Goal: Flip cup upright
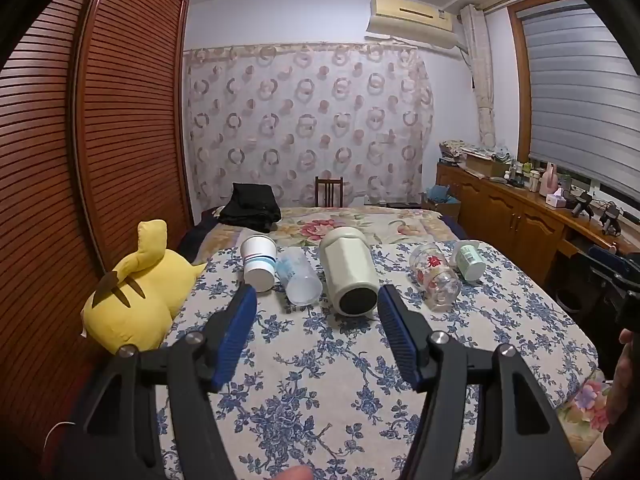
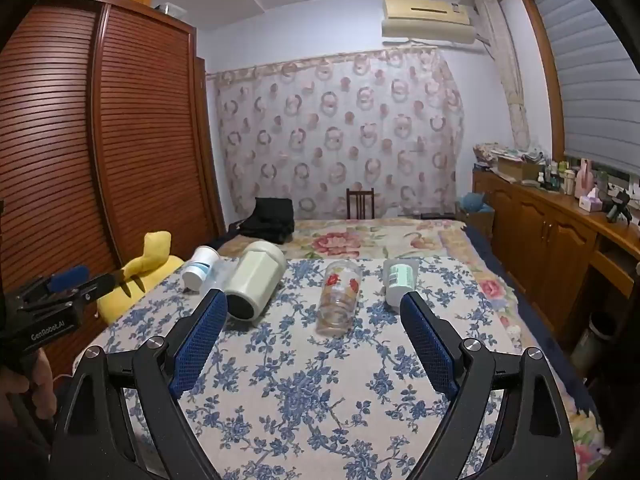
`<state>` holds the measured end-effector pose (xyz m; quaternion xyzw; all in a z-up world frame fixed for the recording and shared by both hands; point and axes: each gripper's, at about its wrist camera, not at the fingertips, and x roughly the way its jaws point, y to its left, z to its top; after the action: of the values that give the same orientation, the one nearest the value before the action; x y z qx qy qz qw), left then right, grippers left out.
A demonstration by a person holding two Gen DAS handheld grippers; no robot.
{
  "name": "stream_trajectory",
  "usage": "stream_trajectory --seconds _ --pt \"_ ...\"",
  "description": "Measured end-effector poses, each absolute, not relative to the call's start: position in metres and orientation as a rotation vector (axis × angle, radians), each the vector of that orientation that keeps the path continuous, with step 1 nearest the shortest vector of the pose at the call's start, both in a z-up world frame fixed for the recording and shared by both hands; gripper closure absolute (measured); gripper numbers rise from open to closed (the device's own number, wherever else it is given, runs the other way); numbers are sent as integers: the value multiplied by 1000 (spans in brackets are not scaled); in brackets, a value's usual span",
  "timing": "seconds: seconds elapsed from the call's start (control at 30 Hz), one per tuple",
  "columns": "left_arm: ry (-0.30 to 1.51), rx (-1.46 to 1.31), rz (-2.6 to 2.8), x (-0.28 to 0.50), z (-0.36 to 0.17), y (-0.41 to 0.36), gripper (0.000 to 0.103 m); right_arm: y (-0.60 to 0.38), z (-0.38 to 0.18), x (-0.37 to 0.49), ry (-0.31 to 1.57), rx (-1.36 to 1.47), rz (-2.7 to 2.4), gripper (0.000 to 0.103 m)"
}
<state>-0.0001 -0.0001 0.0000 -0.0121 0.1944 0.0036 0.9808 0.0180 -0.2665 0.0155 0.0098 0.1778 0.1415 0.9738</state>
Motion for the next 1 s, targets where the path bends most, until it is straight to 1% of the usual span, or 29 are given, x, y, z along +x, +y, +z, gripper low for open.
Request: stream_trajectory --seconds 1.0 --pt "381 -25 5 -1 1 1 40 -265 15 18 356 17 284 13"
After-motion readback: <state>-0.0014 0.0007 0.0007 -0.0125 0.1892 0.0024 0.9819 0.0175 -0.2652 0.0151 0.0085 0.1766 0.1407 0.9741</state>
